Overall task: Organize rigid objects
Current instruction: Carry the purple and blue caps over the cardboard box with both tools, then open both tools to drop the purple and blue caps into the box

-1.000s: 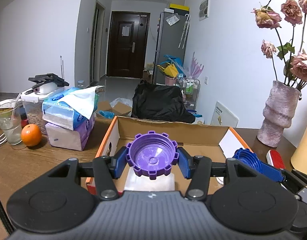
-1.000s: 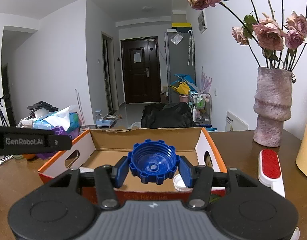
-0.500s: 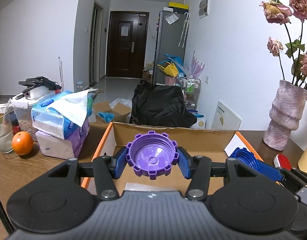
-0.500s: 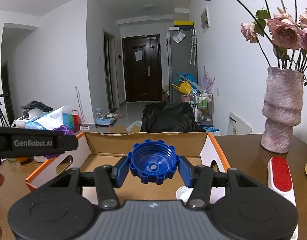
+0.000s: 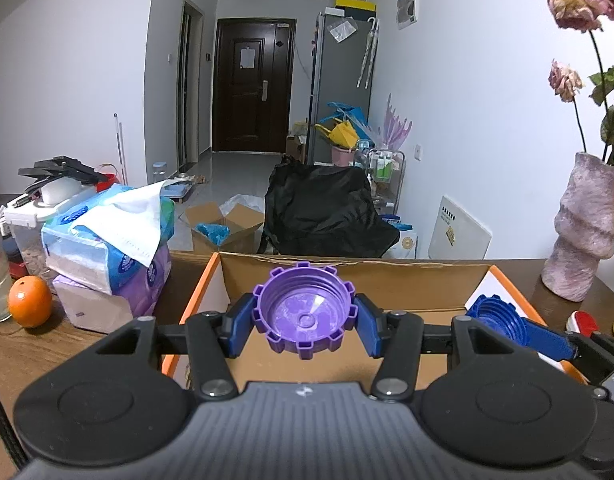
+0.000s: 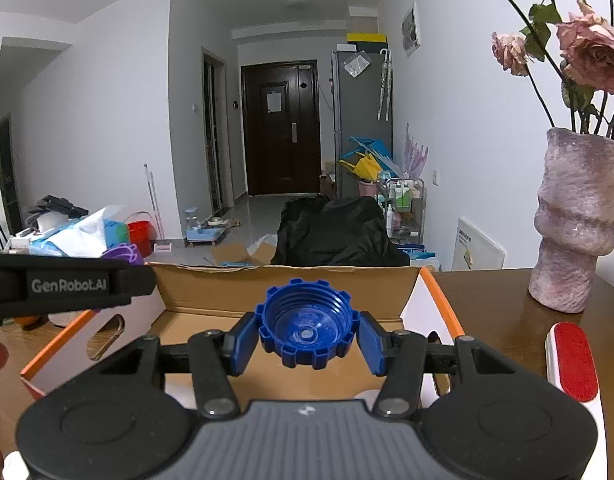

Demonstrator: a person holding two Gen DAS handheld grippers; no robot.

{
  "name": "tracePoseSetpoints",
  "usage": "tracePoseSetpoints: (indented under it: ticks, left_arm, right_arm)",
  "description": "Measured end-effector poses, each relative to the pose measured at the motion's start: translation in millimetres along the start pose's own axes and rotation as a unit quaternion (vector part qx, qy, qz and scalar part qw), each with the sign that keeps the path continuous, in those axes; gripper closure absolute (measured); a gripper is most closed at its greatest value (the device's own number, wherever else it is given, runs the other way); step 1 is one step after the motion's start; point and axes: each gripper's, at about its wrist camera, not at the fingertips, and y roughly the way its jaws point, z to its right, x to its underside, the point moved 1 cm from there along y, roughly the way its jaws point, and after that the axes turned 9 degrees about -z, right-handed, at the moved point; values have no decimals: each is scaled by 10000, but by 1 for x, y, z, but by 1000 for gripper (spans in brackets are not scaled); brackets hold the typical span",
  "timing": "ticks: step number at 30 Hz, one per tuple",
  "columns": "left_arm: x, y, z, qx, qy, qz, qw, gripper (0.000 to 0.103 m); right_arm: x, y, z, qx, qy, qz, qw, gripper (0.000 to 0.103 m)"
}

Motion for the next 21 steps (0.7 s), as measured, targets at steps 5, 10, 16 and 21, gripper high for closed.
tracePoseSetpoints:
  ticks: [5, 10, 16, 21]
  left_arm:
    - [-3, 12, -1, -20, 64, -54, 10000, 49]
    - [-3, 22, -4, -6, 123, -150, 9998, 49]
    - [-3, 25, -6, -43, 77, -213, 9997, 21]
    - [-4, 18, -9, -153, 39, -86, 9998, 0]
  right_arm:
    - [-4, 11, 1, 39, 20, -97, 9999, 50]
    - [-5, 19, 1, 62, -11, -175, 9998, 50]
    - [-5, 22, 4, 79, 26, -361, 9993, 48]
    - [-5, 20, 10, 259, 132, -411, 9987, 13]
